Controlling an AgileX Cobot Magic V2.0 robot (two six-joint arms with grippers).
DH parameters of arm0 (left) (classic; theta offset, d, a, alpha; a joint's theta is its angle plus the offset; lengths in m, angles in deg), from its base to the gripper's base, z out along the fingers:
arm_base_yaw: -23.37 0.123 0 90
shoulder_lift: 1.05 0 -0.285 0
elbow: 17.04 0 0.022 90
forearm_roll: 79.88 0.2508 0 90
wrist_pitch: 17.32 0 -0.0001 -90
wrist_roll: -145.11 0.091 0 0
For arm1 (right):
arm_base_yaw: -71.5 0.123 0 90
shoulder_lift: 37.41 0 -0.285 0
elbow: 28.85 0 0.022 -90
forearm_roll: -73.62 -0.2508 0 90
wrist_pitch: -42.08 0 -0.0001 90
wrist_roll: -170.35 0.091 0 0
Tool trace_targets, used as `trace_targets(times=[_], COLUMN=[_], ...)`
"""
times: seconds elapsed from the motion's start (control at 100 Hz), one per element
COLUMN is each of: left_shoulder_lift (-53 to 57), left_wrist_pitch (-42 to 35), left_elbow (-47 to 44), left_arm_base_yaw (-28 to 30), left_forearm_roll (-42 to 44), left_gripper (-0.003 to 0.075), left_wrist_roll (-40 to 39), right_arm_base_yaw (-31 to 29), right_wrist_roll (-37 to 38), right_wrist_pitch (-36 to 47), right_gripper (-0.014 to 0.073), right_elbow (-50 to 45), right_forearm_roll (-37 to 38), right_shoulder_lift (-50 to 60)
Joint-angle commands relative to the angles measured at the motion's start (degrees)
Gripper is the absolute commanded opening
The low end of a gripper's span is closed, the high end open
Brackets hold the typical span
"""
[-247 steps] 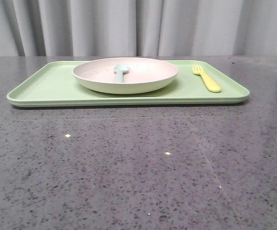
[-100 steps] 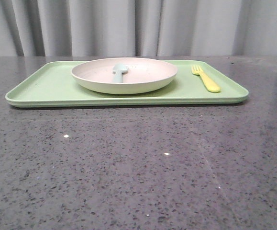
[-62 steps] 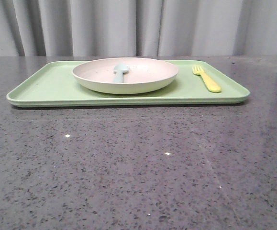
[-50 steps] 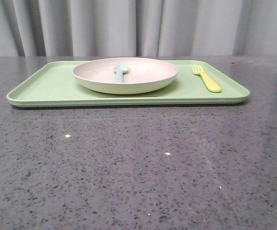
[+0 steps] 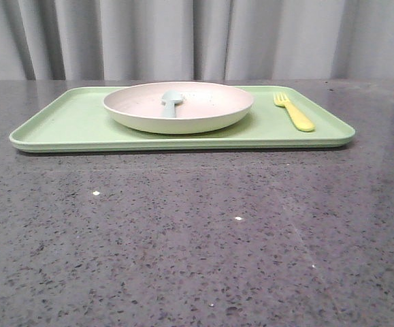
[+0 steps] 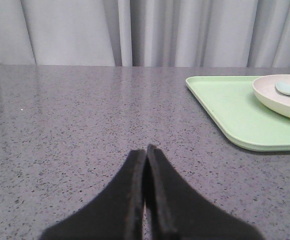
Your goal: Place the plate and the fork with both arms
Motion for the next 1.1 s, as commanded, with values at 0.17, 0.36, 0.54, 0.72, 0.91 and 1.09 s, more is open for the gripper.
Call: trace_targets(times=[0.17, 0.36, 0.54, 0.72, 0.91, 1.09], left_shoulder_lift=[1.9, 1.9, 1.9, 1.9, 1.9, 1.9], left_wrist_pitch=[-4.6, -4.6, -4.6, -4.6, -4.6, -4.6], left_elbow=[-0.7, -0.7, -0.7, -0.7, -0.7, -0.7], left_arm_base_yaw=[0.0, 0.0, 0.0, 0.0, 0.0, 0.0], left_forearm_roll=[-0.3, -0.3, -0.3, -0.3, -0.3, -0.3], left_gripper=[-0.002, -0.002, -0.002, -0.002, -0.002, -0.002], left_wrist_roll=[-0.4, -0.4, -0.4, -0.4, -0.4, -0.4], right_arm_base_yaw=[-0.2, -0.9, -6.7, -12.3, -16.3, -17.6], right_wrist_roll=[-0.6, -0.9, -6.8, -11.4, -11.4, -16.6], right_wrist_pitch=[3.7, 5.5, 17.0, 30.7, 33.9, 33.6], right_gripper=[-0.0093, -0.0093, -0.0093, -0.0093, -0.0093, -0.0093], right_elbow=[0.9, 0.3, -3.8, -10.5, -17.6, -22.0], right_forearm_roll=[2.7, 5.4, 1.4, -5.5, -8.7, -12.2], right_shoulder_lift=[-0.4, -0.3, 1.6, 6.0, 10.8, 14.7])
